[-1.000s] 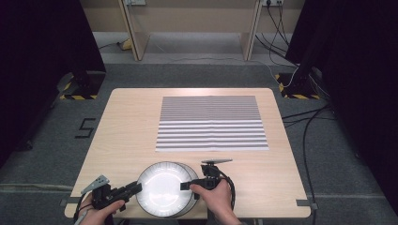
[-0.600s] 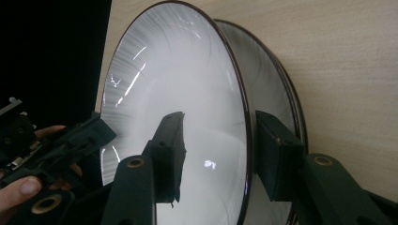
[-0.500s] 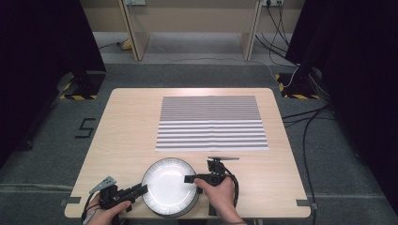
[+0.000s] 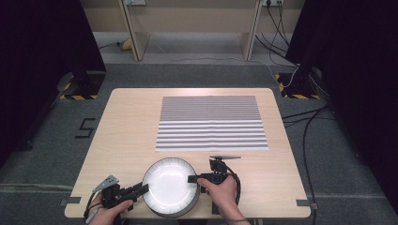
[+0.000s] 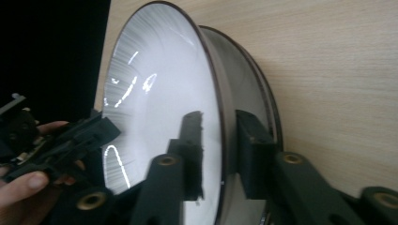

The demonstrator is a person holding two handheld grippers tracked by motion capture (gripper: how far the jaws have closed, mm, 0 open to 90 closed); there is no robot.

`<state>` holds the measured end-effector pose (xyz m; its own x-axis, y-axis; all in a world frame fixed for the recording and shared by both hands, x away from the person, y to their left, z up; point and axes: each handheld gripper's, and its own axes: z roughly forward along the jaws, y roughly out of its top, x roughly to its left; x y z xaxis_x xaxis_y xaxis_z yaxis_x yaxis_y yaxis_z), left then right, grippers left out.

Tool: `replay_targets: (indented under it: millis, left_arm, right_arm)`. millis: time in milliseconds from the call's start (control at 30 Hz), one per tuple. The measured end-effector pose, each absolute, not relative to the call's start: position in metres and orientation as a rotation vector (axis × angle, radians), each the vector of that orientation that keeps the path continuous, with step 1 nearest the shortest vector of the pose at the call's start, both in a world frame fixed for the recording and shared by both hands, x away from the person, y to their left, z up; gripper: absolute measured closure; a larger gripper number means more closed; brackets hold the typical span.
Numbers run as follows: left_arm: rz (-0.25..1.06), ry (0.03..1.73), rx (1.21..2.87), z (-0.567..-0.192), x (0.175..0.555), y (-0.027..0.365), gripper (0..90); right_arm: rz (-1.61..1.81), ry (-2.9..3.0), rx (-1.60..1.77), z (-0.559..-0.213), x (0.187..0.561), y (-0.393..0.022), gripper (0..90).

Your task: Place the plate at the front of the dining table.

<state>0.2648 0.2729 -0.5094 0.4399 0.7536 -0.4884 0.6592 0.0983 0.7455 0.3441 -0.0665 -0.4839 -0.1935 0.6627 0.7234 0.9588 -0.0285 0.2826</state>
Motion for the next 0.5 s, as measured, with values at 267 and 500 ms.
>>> replay_targets:
  millis: [267, 500]
  left_arm:
    - [0.083, 1.233, 1.584, -0.511, 0.268, 0.279, 68.9]
    - [0.124, 1.184, 1.572, -0.502, 0.267, 0.284, 57.6]
  right_arm:
    - [-1.126, -1.832, -1.666, -0.491, 0.345, -0.071, 81.1]
    - [-1.115, -1.730, -1.637, -0.503, 0.345, -0.068, 81.2]
